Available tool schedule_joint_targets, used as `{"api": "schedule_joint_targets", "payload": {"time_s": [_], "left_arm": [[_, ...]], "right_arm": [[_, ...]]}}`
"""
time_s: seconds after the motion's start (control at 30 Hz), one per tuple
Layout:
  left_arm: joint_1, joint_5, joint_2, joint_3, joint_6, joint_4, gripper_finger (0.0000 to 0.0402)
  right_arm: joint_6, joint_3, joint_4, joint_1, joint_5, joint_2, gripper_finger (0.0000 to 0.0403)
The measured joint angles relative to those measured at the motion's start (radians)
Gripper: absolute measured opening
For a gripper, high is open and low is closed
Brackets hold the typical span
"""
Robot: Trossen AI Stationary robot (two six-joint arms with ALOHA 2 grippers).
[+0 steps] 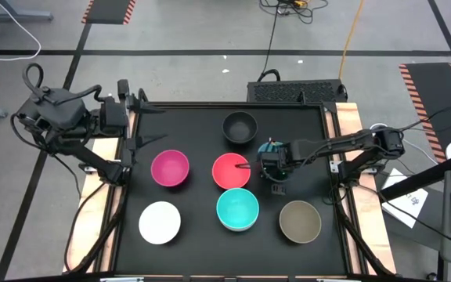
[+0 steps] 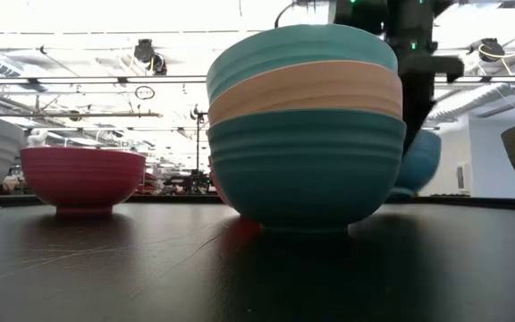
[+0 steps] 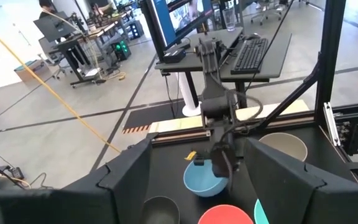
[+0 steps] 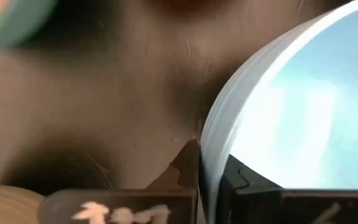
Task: Nest bowls inside each other
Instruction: Stack the blue bowl on top of the light blue bowl
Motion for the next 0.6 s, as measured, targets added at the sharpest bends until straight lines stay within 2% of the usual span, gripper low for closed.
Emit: {"api": "schedule_joint_targets", "payload": {"time_s": [0.17, 0.3, 0.43, 0.6], "left_arm": [[0.000, 0.000, 0.000, 0.000, -0.005, -0.012, 0.0257], [0.000, 0.000, 0.000, 0.000, -0.008, -0.014, 0.0257], [0.000, -0.001, 0.000, 0.000, -0.008, -0.014, 0.0257], [0.000, -0.001, 0.000, 0.000, -0.008, -0.019, 0.0257]], "right_arm": [[-0.019, 0.050, 0.002, 0.030, 0.115, 0.000, 0.0001], [-0.023, 0.082, -0.032, 0.043, 0.119, 0.000, 0.0000], [-0.021, 0.142, -0.122, 0.072, 0.183, -0.001, 0.0000], [-0.008, 0.256, -0.187, 0.151, 0.199, -0.002, 0.0000]]}}
